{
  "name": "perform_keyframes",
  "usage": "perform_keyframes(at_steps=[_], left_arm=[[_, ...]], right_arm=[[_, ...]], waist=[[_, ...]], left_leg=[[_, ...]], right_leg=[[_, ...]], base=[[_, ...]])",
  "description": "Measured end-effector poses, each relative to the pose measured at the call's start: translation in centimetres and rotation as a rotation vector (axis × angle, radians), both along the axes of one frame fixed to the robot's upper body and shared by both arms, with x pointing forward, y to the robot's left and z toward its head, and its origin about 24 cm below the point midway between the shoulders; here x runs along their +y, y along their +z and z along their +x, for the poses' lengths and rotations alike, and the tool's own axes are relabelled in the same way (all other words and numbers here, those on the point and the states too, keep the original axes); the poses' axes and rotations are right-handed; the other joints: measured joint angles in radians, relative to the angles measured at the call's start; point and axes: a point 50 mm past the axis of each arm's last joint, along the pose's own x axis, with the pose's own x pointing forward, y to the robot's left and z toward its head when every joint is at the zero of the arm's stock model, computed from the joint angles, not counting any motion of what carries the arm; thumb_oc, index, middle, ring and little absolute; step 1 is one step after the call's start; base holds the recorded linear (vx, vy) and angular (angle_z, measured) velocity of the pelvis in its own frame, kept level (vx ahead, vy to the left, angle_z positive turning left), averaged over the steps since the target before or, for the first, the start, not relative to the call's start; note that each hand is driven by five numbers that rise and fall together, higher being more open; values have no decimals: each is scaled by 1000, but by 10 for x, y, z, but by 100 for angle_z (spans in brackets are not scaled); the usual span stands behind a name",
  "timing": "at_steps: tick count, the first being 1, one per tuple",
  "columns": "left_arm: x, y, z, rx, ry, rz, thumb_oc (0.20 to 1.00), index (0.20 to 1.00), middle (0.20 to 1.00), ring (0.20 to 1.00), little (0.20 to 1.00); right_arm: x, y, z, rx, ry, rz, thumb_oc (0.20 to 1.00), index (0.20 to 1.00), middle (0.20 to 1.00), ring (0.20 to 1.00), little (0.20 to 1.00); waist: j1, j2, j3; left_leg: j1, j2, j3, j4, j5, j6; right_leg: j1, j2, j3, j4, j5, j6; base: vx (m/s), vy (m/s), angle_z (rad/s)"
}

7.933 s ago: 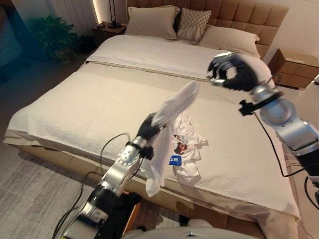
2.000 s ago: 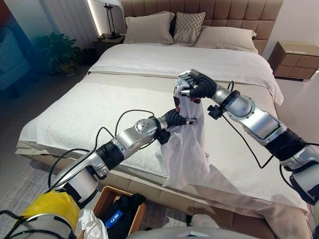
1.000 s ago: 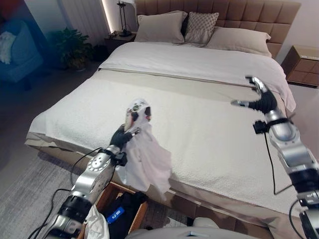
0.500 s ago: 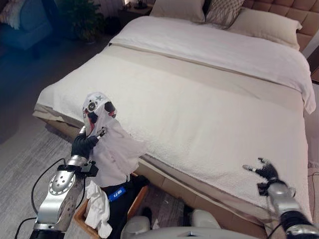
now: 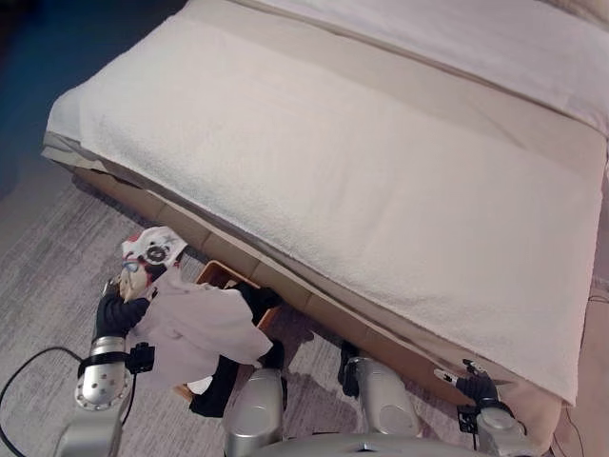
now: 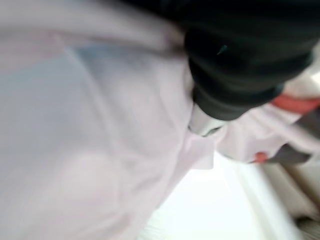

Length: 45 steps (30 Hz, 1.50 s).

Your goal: Pick up clothes into the bucket

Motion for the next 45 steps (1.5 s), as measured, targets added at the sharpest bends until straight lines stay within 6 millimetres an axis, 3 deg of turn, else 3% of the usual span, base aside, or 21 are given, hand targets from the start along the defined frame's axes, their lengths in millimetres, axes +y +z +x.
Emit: perform_keyframes(at_steps=[4,6,12,18,25,31,32,33,37,45], left_arm=[[3,-15,7,-4,93,-34,200,200,200,200,200],[4,-21,20,-5,132,-39,200,200,200,200,200],[9,-24,43,0,206,21,200,200,200,200,200],[22,-6,61,-11,203,165,200,200,200,200,200],[40,20,77,-32,208,311,200,200,200,200,200],[49,33,86,-32,226,364,200,200,200,200,200],[49,33,86,-28,222,370,501,501,501,501,501],[50,34,86,-28,225,371,1000,1000,1000,1000,1000],[50,35,91,-8,234,345,1000,1000,1000,1000,1000],[50,38,93,5,231,332,1000,1000,1000,1000,1000]], right_arm=[[12,1,7,-29,90,29,1000,1000,1000,1000,1000],[18,11,21,-79,219,34,1000,1000,1000,1000,1000],[30,24,42,-201,274,53,1000,1000,1000,1000,1000],[42,30,54,-266,311,46,1000,1000,1000,1000,1000],[35,41,63,-330,300,-14,1000,1000,1000,1000,1000],[30,62,82,-428,313,-62,1000,1000,1000,1000,1000],[29,66,85,-443,315,-72,1000,1000,1000,1000,1000],[28,70,89,-460,311,-84,1000,1000,1000,1000,1000],[29,75,95,-488,307,-92,1000,1000,1000,1000,1000],[28,75,95,-479,306,-93,1000,1000,1000,1000,1000]], waist=[[2,-13,44],[1,-19,69],[-20,-38,126],[-62,-62,138],[-92,-71,142],[-121,-79,144],[-123,-79,144],[-128,-79,143],[-139,-82,144],[-136,-83,143]], left_leg=[[-65,0,0,41,-6,-5],[-111,1,-1,65,-6,-4],[-179,2,10,103,-3,0],[-287,6,32,162,-12,12],[-469,7,40,302,-55,16],[-605,12,53,436,-108,24],[-626,12,57,456,-114,26],[-656,13,58,476,-127,30],[-728,15,58,511,-130,30],[-738,13,55,499,-128,33]], right_leg=[[-50,-2,3,14,1,2],[-85,-1,3,13,7,10],[-140,1,16,10,18,21],[-235,2,33,21,39,29],[-409,3,61,125,39,27],[-547,-1,84,246,19,-3],[-569,-1,89,263,16,-5],[-602,-2,94,285,10,-5],[-673,0,97,312,9,-5],[-684,0,96,304,9,-4]], base=[[-58,17,0],[-60,24,-3],[-57,22,-6],[-42,23,-11],[-41,24,-9],[13,22,-6],[-14,17,-12],[-4,6,-9],[7,-1,-4],[0,0,0]])
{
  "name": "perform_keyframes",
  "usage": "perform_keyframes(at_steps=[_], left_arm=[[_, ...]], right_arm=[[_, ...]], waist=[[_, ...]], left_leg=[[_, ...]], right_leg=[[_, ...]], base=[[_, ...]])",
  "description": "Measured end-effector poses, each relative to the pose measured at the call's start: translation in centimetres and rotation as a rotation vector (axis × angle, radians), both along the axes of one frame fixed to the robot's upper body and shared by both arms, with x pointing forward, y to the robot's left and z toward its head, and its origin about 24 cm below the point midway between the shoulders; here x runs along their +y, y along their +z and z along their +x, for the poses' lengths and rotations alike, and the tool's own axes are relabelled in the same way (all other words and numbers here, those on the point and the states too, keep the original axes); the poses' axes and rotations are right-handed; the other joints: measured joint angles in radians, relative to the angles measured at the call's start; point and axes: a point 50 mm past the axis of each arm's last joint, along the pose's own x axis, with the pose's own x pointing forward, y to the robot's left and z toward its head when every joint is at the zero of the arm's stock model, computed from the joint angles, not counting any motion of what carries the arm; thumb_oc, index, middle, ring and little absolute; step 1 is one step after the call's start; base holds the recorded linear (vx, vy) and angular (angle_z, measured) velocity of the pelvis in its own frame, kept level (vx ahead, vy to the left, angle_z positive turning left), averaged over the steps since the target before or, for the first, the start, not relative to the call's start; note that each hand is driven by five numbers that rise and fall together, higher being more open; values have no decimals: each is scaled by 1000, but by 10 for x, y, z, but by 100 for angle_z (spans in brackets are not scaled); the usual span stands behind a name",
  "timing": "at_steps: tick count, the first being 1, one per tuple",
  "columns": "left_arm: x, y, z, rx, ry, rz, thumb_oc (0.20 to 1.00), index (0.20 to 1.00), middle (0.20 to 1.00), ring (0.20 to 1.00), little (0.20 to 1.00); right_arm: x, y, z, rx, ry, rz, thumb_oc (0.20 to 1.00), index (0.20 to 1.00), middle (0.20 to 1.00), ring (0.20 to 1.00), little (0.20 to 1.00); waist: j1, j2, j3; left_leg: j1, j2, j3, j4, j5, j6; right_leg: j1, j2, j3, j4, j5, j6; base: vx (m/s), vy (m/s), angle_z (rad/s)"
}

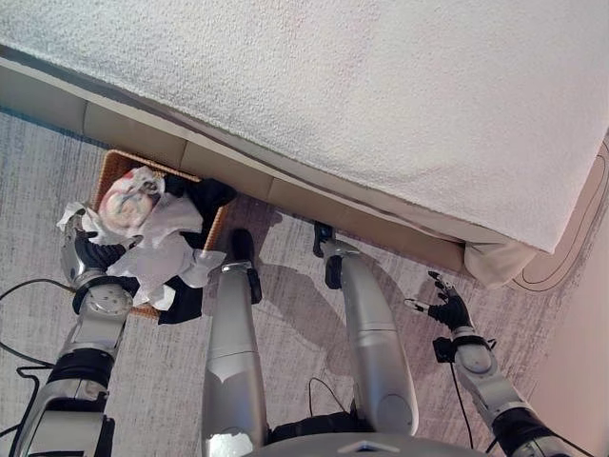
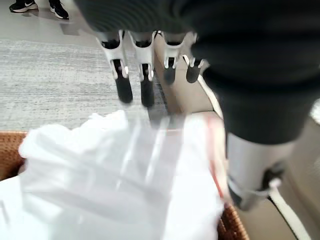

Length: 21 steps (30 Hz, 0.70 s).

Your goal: Pick up clothes into the bucket

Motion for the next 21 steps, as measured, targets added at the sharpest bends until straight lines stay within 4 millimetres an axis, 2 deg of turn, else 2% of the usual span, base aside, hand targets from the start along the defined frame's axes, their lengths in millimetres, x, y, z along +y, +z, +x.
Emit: perform_keyframes(at_steps=[17,21], left_arm=[[1,3,-5,-16,-7,-14,1000,1000,1000,1000,1000],[-9,5,-4,-49,-53,-39,1000,1000,1000,1000,1000]], right_arm=[[2,-3,0,25,22,10,1000,1000,1000,1000,1000],[3,-5,-1,41,18,15,1000,1000,1000,1000,1000]], waist=[[4,0,0],[14,1,0]], left_leg=[[41,-1,3,-17,3,-7],[65,-1,4,-37,6,-4]], right_leg=[[24,-2,2,15,-11,-14],[43,-2,2,6,-11,-13]], base=[[-4,-4,0],[0,0,0]])
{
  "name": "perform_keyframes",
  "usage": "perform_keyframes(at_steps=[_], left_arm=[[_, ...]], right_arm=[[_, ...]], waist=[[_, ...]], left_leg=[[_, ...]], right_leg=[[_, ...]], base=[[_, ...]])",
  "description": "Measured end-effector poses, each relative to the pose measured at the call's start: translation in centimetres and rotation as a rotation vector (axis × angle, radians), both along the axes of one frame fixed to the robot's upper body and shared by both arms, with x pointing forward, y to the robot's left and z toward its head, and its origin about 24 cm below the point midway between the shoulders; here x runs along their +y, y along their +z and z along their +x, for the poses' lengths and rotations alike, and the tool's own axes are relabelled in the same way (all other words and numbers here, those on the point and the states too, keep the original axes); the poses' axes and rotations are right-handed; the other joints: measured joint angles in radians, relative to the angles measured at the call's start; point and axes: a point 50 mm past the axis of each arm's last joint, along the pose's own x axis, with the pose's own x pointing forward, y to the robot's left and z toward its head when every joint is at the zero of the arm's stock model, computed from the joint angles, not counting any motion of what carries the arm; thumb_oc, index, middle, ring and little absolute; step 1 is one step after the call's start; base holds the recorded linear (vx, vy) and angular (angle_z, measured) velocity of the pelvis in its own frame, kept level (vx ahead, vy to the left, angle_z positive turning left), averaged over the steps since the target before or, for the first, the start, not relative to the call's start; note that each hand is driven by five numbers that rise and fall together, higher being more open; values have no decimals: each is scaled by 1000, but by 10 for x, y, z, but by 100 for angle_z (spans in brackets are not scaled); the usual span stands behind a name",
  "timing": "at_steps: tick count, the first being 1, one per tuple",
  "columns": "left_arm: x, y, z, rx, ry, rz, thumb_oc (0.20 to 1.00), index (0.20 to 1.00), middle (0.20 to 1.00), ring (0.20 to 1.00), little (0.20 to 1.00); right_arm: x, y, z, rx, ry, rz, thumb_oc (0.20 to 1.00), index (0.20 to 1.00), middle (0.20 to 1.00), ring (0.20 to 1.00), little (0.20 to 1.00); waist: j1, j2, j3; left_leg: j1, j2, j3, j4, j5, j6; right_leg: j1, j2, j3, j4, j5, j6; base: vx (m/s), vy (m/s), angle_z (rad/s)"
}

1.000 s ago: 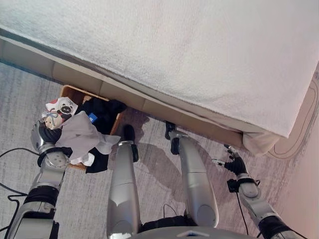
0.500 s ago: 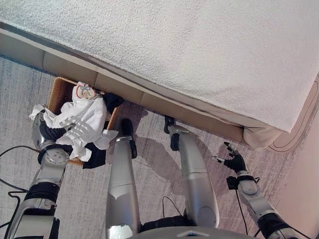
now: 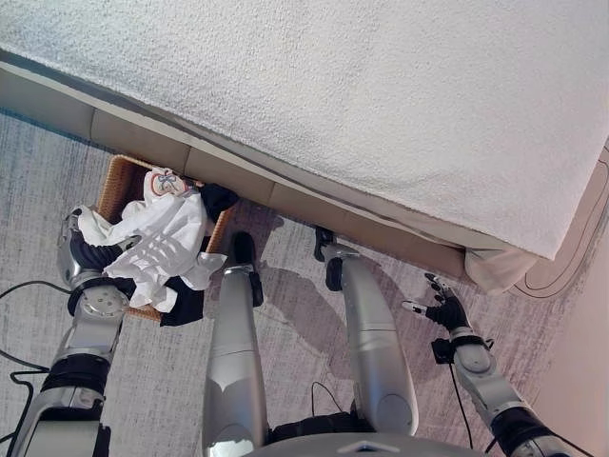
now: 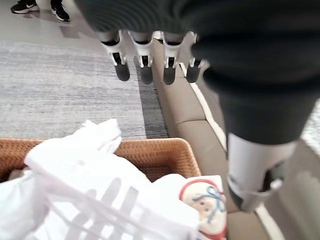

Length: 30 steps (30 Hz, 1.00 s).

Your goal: Pick up clothes into the bucket

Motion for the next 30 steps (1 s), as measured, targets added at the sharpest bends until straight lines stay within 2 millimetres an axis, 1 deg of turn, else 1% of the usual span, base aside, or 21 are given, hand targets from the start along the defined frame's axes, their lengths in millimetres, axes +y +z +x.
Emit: perform_keyframes(at_steps=[2,3,5,8,9,10,12,14,15,16,17,18,19,20,21,22,23,25,26,27,30], left_arm=[[-19,-7,3,-61,-56,-132,1000,1000,1000,1000,1000],[-23,-10,2,-69,-66,-159,1000,1000,1000,1000,1000],[-34,-23,2,-101,-108,-327,1000,1000,1000,1000,1000],[-38,-37,0,-87,-139,-441,1000,1000,1000,1000,1000],[-42,-42,-1,-82,-145,-486,1000,1000,1000,1000,1000],[-44,-45,-1,-82,-150,-507,1000,1000,1000,1000,1000],[-53,-59,-3,-60,-159,-567,1000,1000,1000,1000,1000],[-58,-76,-13,-13,-144,-608,1000,1000,1000,1000,1000],[-60,-80,-16,-3,-142,-615,1000,1000,1000,1000,1000],[-64,-88,-21,14,-131,-635,1000,1000,1000,1000,1000],[-66,-93,-23,26,-125,-643,1000,1000,1000,1000,1000],[-71,-101,-29,52,-121,-658,1000,1000,1000,1000,1000],[-73,-104,-32,62,-120,-661,1000,1000,1000,1000,1000],[-75,-111,-37,88,-109,-671,1000,1000,1000,1000,1000],[-76,-115,-40,100,-105,-676,1000,1000,1000,1000,1000],[-80,-126,-49,157,-105,-675,1000,1000,1000,1000,1000],[-81,-131,-54,198,-112,-656,1000,1000,1000,1000,1000],[-87,-155,-80,387,-150,-592,1000,1000,1000,1000,1000],[-87,-160,-86,418,-144,-589,1000,1000,1000,1000,1000],[-88,-170,-97,481,-123,-602,1000,1000,1000,1000,1000],[-95,-193,-123,618,-62,-660,1000,1000,1000,1000,1000]], right_arm=[[0,-7,-4,37,-9,3,1000,1000,1000,1000,1000],[0,-7,-4,43,-9,2,1000,1000,1000,1000,1000],[-3,-10,-2,64,-21,-4,1000,1000,1000,1000,1000],[-6,-14,1,91,-34,-10,1000,1000,1000,1000,1000],[-9,-16,-2,106,-43,-14,1000,1000,1000,1000,1000],[-9,-18,-2,113,-46,-13,1000,1000,1000,1000,1000],[-12,-24,-8,153,-59,-15,1000,1000,1000,1000,1000],[-16,-30,-12,179,-99,-1,1000,1000,1000,1000,1000],[-16,-31,-14,188,-101,0,1000,1000,1000,1000,1000],[-21,-38,-22,226,-123,3,1000,1000,1000,1000,1000],[-22,-42,-26,249,-140,18,1000,1000,1000,1000,1000],[-26,-49,-39,300,-162,26,1000,1000,1000,1000,1000],[-28,-51,-44,314,-170,25,1000,1000,1000,1000,1000],[-31,-56,-50,353,-186,33,1000,1000,1000,1000,1000],[-32,-59,-54,375,-189,32,1000,1000,1000,1000,1000],[-34,-64,-63,420,-197,31,1000,1000,1000,1000,1000],[-35,-65,-65,435,-196,25,1000,1000,1000,1000,1000],[-37,-72,-80,493,-203,13,1000,1000,1000,1000,1000],[-38,-72,-81,497,-204,12,1000,1000,1000,1000,1000],[-38,-73,-82,500,-211,15,1000,1000,1000,1000,1000],[-39,-76,-89,521,-236,25,1000,1000,1000,1000,1000]], waist=[[19,1,0],[19,3,-2],[21,10,-1],[27,23,0],[35,37,1],[41,40,2],[47,66,-1],[46,95,-2],[45,101,-2],[43,124,-12],[43,132,-16],[44,152,-55],[46,164,-74],[44,181,-89],[44,188,-99],[44,197,-130],[44,203,-144],[45,208,-230],[44,209,-248],[44,210,-280],[45,213,-329]], left_leg=[[59,-1,6,-22,0,-1],[74,-3,6,-28,-1,1],[146,-12,11,-75,15,4],[236,-17,16,-126,25,2],[282,-17,18,-152,30,2],[306,-17,22,-166,31,2],[398,-18,27,-217,40,3],[522,-21,30,-287,52,-1],[558,-22,31,-310,56,-2],[627,-19,31,-358,62,2],[660,-18,32,-384,66,1],[678,-17,24,-408,76,-5],[679,-13,24,-420,76,-4],[711,-14,21,-456,94,-11],[722,-10,18,-473,100,-14],[757,-7,10,-508,111,-16],[775,0,9,-527,117,-21],[841,16,6,-583,134,-26],[848,19,6,-591,134,-26],[863,24,6,-606,135,-27],[904,33,8,-640,139,-25]], right_leg=[[49,-1,5,-7,-2,-2],[62,-2,6,-9,-6,0],[123,-10,7,-33,-5,5],[199,-15,7,-58,-7,5],[240,-15,6,-72,-8,4],[260,-15,7,-80,-10,2],[342,-15,7,-111,-11,4],[450,-14,5,-149,-14,8],[479,-13,5,-160,-13,9],[541,-11,0,-189,-12,12],[569,-8,-2,-207,-11,13],[587,-3,-4,-226,-14,12],[585,-2,-8,-227,-16,10],[610,2,-13,-250,-12,16],[620,4,-19,-257,-13,16],[652,12,-25,-283,-13,16],[670,15,-34,-296,-12,16],[737,36,-44,-352,-12,12],[745,40,-46,-364,-11,13],[763,47,-49,-382,-9,13],[812,55,-59,-430,0,16]], base=[[0,0,0],[-78,14,0],[-73,17,7],[30,22,4],[31,1,0],[50,-8,-3],[63,-23,-2],[88,-29,-1],[131,-50,-5],[102,-42,-3],[133,-64,1],[80,-47,1],[151,-94,6],[73,-48,5],[137,-72,10],[98,-33,7],[137,-41,9],[97,-28,2],[93,-32,-1],[93,-28,1],[87,-5,5]])
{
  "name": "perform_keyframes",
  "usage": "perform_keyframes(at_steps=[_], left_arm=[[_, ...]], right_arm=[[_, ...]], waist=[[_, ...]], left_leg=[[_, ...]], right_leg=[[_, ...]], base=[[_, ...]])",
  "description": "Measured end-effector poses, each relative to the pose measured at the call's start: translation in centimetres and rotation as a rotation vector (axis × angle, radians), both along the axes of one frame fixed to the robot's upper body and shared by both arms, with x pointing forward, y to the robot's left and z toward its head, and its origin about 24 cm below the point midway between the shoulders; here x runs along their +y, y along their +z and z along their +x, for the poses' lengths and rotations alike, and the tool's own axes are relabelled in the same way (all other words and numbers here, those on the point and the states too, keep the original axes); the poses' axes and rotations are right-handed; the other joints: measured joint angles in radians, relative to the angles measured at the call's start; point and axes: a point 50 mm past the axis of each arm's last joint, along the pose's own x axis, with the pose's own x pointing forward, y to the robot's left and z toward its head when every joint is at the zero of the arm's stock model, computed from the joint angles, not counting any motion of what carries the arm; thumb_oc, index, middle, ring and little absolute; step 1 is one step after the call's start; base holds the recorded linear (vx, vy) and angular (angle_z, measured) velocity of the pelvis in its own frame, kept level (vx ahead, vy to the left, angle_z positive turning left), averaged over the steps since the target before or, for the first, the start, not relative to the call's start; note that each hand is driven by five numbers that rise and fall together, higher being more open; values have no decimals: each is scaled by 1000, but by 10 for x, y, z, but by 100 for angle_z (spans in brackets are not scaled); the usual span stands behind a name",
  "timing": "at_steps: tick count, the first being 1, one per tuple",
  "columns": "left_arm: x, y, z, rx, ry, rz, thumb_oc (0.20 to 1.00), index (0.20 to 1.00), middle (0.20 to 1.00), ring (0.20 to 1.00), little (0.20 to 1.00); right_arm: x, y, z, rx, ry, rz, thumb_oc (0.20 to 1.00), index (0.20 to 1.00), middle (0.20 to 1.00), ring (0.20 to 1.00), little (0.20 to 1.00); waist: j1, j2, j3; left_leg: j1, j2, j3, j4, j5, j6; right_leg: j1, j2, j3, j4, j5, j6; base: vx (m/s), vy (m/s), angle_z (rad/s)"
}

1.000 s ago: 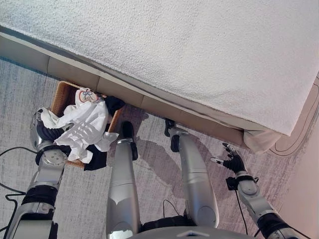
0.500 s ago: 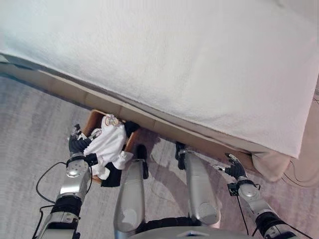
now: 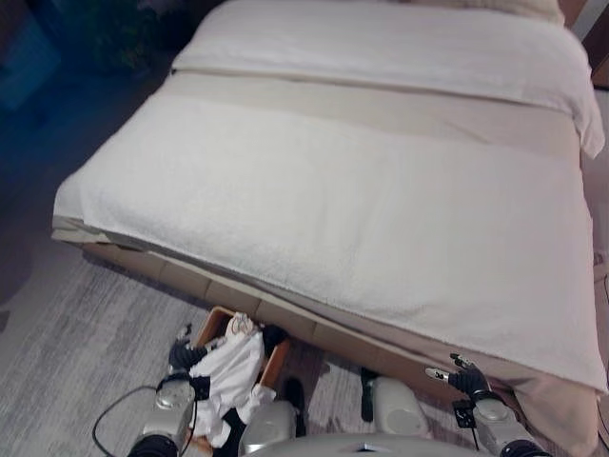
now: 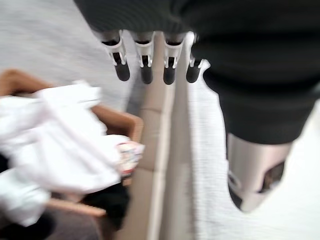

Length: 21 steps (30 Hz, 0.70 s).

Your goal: Pick up clothes into the bucket

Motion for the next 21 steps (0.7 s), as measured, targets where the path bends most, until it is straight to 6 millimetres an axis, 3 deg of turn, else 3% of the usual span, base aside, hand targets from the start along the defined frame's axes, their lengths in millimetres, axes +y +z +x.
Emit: perform_keyframes(at_steps=[3,10,15,21], left_arm=[[-17,-15,-22,115,-74,-47,1000,1000,1000,1000,1000],[-44,-33,-50,230,-83,-189,1000,1000,1000,1000,1000],[-49,-36,-54,279,-143,-204,1000,1000,1000,1000,1000],[-52,-34,-48,289,-277,-160,1000,1000,1000,1000,1000]], right_arm=[[1,-5,-12,45,0,3,1000,1000,1000,1000,1000],[16,-17,-26,123,7,76,1000,1000,1000,1000,1000],[26,-26,-39,201,20,118,1000,1000,1000,1000,1000],[29,-27,-40,211,44,131,1000,1000,1000,1000,1000]], waist=[[2,-1,-49],[9,-18,-75],[20,-23,-98],[26,-28,-114]], left_leg=[[31,0,-2,-24,1,1],[72,-3,-2,-27,1,1],[75,-2,-3,-34,0,2],[74,-2,-4,-48,-4,9]], right_leg=[[41,3,-8,-38,5,5],[92,2,-8,-61,8,10],[98,3,-9,-59,9,6],[92,2,-10,-55,10,6]], base=[[75,-3,6],[52,-17,1],[32,-16,1],[0,0,0]])
